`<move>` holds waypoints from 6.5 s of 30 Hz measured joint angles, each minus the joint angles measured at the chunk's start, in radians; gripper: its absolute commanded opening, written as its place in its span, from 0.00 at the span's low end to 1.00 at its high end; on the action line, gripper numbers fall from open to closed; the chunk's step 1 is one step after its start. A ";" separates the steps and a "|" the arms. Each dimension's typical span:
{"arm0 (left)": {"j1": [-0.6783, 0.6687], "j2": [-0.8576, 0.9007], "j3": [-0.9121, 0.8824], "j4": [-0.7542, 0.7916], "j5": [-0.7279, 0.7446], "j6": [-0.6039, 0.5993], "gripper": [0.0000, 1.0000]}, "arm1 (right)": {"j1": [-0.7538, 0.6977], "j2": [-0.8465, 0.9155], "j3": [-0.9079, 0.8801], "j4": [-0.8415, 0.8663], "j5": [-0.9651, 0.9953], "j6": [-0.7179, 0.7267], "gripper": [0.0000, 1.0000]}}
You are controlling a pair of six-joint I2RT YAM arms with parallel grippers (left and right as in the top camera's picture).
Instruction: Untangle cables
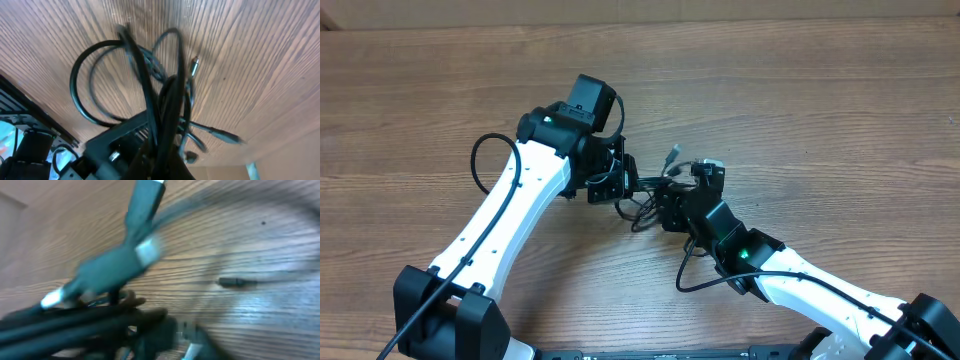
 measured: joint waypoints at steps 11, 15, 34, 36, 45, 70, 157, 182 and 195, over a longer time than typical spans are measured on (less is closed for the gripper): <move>0.089 0.000 0.000 -0.003 0.003 -0.014 0.04 | 0.010 -0.007 0.011 -0.075 -0.180 -0.069 0.04; 0.165 0.000 0.000 -0.009 -0.002 -0.008 0.04 | 0.005 -0.047 0.023 -0.205 -0.222 -0.098 0.04; 0.283 0.000 0.000 -0.022 -0.059 0.024 0.04 | -0.075 -0.216 0.005 -0.276 -0.208 -0.124 1.00; 0.282 0.000 0.000 -0.033 -0.046 0.032 0.04 | -0.075 -0.215 0.004 -0.194 -0.243 -0.124 1.00; 0.235 0.000 0.000 -0.042 0.043 0.013 0.04 | -0.073 -0.071 0.004 0.046 -0.380 -0.128 0.88; 0.195 0.000 0.000 -0.042 0.233 -0.019 0.04 | -0.055 0.232 -0.003 0.494 -0.336 -0.139 0.27; -0.111 0.090 -0.004 0.025 0.300 2.364 0.10 | -0.396 -0.135 -0.002 -0.315 -0.984 -0.266 0.04; 0.241 0.217 -0.009 0.111 -0.019 1.690 0.04 | -0.481 -0.147 -0.006 -0.239 -1.022 -0.250 0.04; 0.476 0.214 -0.009 0.094 0.106 1.692 0.04 | -0.565 -0.156 -0.006 -0.298 -0.667 -0.120 0.04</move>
